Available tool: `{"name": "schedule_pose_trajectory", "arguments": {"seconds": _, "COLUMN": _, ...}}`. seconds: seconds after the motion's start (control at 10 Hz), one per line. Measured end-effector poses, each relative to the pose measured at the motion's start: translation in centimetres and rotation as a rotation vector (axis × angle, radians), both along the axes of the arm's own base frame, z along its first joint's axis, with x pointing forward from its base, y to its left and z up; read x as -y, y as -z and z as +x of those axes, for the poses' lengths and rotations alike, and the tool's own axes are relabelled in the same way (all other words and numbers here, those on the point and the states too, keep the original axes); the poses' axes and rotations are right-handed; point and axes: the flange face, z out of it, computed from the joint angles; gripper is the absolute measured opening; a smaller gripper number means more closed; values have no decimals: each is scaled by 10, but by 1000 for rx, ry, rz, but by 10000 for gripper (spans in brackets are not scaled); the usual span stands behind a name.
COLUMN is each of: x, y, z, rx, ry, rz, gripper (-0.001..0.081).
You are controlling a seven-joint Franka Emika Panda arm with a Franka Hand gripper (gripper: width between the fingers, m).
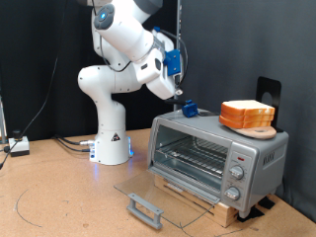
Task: Make a piece of toast with the oven
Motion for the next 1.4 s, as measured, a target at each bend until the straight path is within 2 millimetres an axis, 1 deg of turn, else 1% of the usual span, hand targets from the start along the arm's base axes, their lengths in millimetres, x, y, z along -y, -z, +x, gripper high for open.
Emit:
{"name": "schedule_pose_trajectory", "arguments": {"seconds": 0.1, "x": 1, "y": 1, "z": 0, "rx": 21, "ry": -13, "rz": -8, "gripper": 809}}
{"name": "schedule_pose_trajectory", "arguments": {"seconds": 0.2, "x": -3, "y": -1, "z": 0, "rx": 66, "ry": -48, "rz": -15, "gripper": 809}}
{"name": "schedule_pose_trajectory", "arguments": {"seconds": 0.3, "x": -12, "y": -11, "z": 0, "rx": 154, "ry": -119, "rz": -30, "gripper": 809}}
{"name": "schedule_pose_trajectory", "arguments": {"seconds": 0.5, "x": -29, "y": -36, "z": -6, "rx": 338, "ry": -284, "rz": -63, "gripper": 809}}
{"name": "schedule_pose_trajectory", "arguments": {"seconds": 0.7, "x": -43, "y": -60, "z": -17, "rx": 446, "ry": -409, "rz": -153, "gripper": 809}}
{"name": "schedule_pose_trajectory", "arguments": {"seconds": 0.8, "x": -53, "y": -71, "z": -25, "rx": 448, "ry": -410, "rz": -186, "gripper": 809}}
{"name": "schedule_pose_trajectory", "arguments": {"seconds": 1.1, "x": -81, "y": -102, "z": -52, "rx": 405, "ry": -330, "rz": -310, "gripper": 809}}
{"name": "schedule_pose_trajectory", "arguments": {"seconds": 1.3, "x": -95, "y": -118, "z": -76, "rx": 397, "ry": -319, "rz": -428, "gripper": 809}}
{"name": "schedule_pose_trajectory", "arguments": {"seconds": 1.4, "x": -98, "y": -124, "z": -88, "rx": 389, "ry": -317, "rz": -471, "gripper": 809}}
